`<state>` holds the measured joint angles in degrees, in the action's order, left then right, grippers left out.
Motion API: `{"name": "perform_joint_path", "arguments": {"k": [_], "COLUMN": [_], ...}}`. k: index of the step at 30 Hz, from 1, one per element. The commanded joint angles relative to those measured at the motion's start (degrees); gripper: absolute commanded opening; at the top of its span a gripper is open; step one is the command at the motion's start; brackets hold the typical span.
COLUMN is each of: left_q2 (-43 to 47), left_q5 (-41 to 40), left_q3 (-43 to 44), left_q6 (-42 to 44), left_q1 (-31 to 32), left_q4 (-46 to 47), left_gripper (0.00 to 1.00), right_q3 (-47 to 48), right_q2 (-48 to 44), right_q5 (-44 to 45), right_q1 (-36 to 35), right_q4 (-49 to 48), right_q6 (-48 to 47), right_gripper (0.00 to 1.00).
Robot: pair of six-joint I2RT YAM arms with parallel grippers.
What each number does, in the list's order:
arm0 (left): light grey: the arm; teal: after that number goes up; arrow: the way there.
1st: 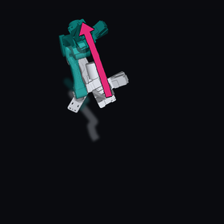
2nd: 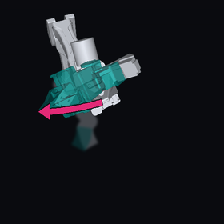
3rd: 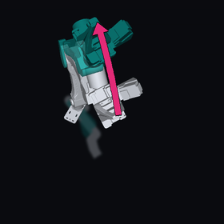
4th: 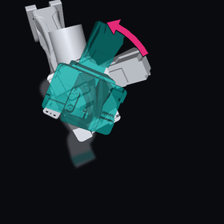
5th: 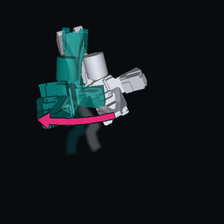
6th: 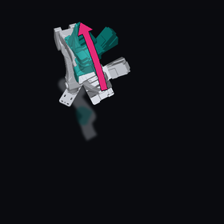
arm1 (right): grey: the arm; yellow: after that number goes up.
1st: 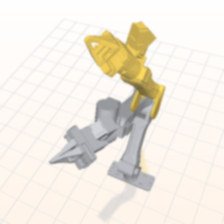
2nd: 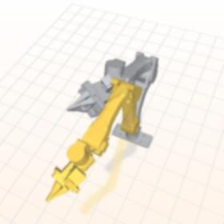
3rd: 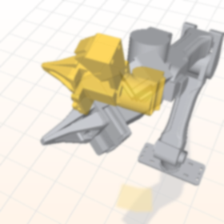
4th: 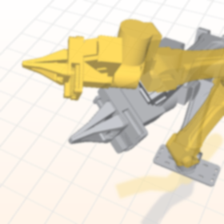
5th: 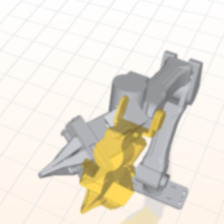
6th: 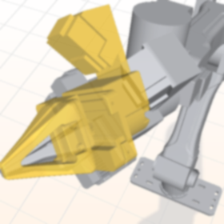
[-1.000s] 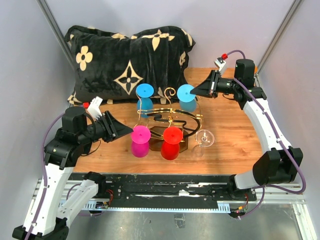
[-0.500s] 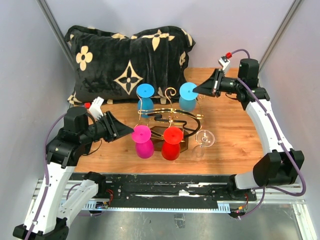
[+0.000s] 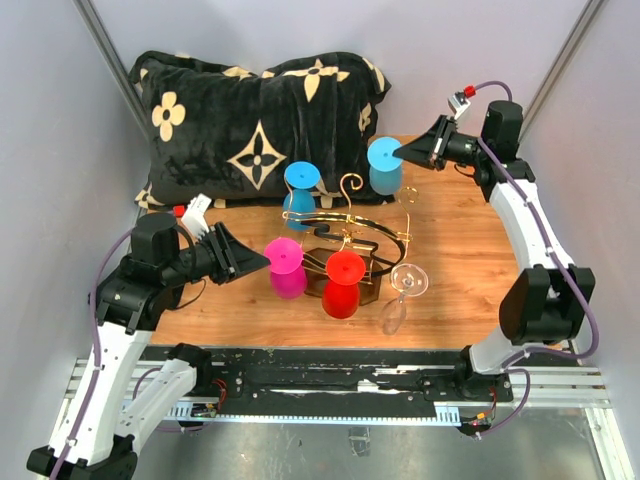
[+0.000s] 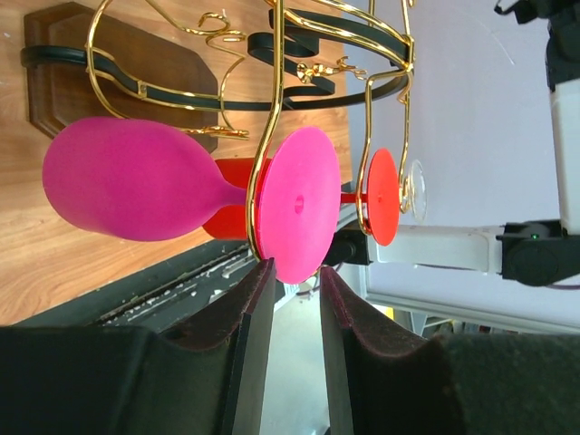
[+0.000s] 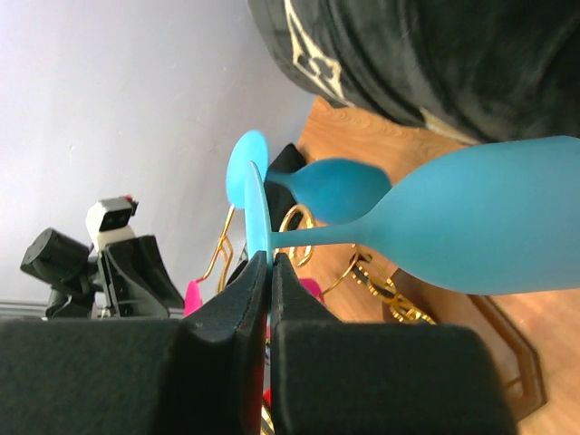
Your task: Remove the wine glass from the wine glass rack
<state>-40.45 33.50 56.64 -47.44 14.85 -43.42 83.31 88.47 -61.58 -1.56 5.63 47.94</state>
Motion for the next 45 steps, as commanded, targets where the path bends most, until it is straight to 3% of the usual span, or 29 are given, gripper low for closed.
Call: {"name": "perform_joint_path", "arguments": {"k": [1, 3, 7, 12, 24, 38, 45], "left_q2": [-0.85, -1.23, -1.72, -1.92, -1.15, -2.46, -2.69], "left_q5": [1.72, 1.34, 1.10, 1.25, -1.28, -0.89, -0.74], "left_q3": [0.44, 1.20, 1.59, 1.36, 4.16, 2.19, 2.56], "left_q6": [0.32, 0.65, 0.78, 0.97, 3.24, 2.45, 1.56], "left_q1": [0.51, 0.52, 0.53, 0.61, 0.79, 0.78, 0.74], "left_q4": [1.75, 1.31, 1.17, 0.59, -4.19, -0.98, 0.29], "left_gripper": [0.33, 0.32, 0.32, 0.32, 0.32, 0.32, 0.32], "right_q3": [4.83, 7.43, 11.98, 11.48, 4.07, -4.63, -9.48], "right_q2": [3.24, 3.95, 3.18, -0.74, -9.31, -12.66, -14.13], "right_q5": [0.88, 1.72, 7.98, 18.19, 28.31, 40.97, 52.98], "right_q1": [2.44, 3.35, 3.76, 3.94, 4.02, 1.39, 0.92], "right_q4": [-6.22, -2.55, 11.65, 19.50, 27.21, 31.15, 32.73], "right_q6": [0.80, -3.66, -22.20, -31.29, -36.14, -42.12, -43.99], "right_gripper": [0.01, 0.01, 0.01, 0.01, 0.01, 0.01, 0.01]}}
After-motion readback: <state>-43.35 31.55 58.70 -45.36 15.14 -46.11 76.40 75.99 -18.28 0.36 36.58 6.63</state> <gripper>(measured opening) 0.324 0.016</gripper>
